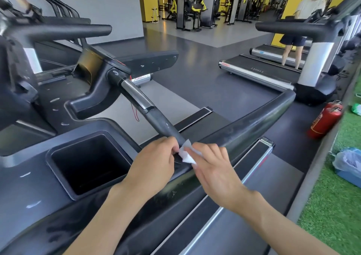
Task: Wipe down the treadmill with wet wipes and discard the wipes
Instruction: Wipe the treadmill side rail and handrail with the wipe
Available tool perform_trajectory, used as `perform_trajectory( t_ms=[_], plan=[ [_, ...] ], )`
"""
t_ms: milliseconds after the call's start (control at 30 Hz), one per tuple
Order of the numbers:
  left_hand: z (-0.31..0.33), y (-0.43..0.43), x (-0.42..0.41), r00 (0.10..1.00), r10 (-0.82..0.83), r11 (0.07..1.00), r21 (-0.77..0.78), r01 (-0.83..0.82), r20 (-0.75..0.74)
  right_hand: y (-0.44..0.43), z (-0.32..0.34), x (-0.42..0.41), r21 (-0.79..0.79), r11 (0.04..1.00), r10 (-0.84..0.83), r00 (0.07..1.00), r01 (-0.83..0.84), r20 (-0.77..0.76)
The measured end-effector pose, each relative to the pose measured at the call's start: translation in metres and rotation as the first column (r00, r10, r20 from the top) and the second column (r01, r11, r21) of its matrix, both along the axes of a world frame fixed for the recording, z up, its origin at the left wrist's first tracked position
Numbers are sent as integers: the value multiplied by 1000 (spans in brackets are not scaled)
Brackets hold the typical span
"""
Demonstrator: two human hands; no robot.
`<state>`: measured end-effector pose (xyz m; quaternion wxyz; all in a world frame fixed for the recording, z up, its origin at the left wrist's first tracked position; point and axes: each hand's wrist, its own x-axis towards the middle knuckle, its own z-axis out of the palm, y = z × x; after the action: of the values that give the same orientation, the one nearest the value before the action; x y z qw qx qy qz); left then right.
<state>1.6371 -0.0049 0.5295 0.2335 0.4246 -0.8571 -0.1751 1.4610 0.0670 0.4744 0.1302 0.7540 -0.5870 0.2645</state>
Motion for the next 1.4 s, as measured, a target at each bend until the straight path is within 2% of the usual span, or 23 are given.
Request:
perform_trajectory(
  t_ms=[67, 167, 267, 333, 400, 467, 667, 767, 867, 1000, 1067, 1133, 1233, 1400],
  plan=[
    [1, 2, -2, 1000, -2, 1000, -8, 2, -4, -1, 2, -16, 19, 1000, -22, 1000, 22, -15],
    [3, 4, -8, 998, -58, 998, -35, 57, -14, -12, 4, -47, 33, 988, -149, 989, 148, 15],
    [5, 2, -21, 995, -99, 993, -69, 98, -24, -22, 11, -65, 79, 963, -270, 930, 258, 248],
    [5, -1, -33, 994, -114, 989, -99, 113, 0, -22, 17, -55, 59, 979, -201, 909, 193, 366],
    [4, -5, -49, 992, -112, 980, -159, 121, 65, -18, 18, -41, -29, 999, -33, 941, 45, 337],
    [3, -7, -54, 990, -72, 978, -189, 94, 122, -17, 11, -31, -42, 996, 81, 969, -73, 233],
    [0, -17, -76, 989, -53, 983, -170, 77, 140, -29, 6, -62, 31, 996, 73, 975, -82, 211],
    [1, -21, -85, 986, -49, 986, -148, 73, 160, -36, 3, -83, 35, 997, 51, 966, -62, 254],
    [1, -26, -97, 988, -42, 993, -107, 58, 146, -41, 1, -114, 11, 1000, -7, 955, 4, 297],
    [4, -29, -116, 987, -70, 996, -35, 76, 146, -51, 3, -149, 0, 990, -135, 951, 141, 278],
    [4, -30, -127, 984, -72, 997, -11, 75, 166, -54, 8, -152, 2, 978, -193, 913, 206, 359],
    [3, -31, -137, 984, -69, 998, 10, 68, 162, -48, 11, -139, -17, 986, -145, 890, 169, 432],
    [4, -36, -149, 988, -25, 998, 54, 16, 154, -40, 2, -121, -43, 999, -1, 930, 18, 367],
    [4, -44, -167, 985, -49, 994, 106, 32, 164, -51, -5, -153, -32, 998, -33, 941, 46, 336]
  ],
)
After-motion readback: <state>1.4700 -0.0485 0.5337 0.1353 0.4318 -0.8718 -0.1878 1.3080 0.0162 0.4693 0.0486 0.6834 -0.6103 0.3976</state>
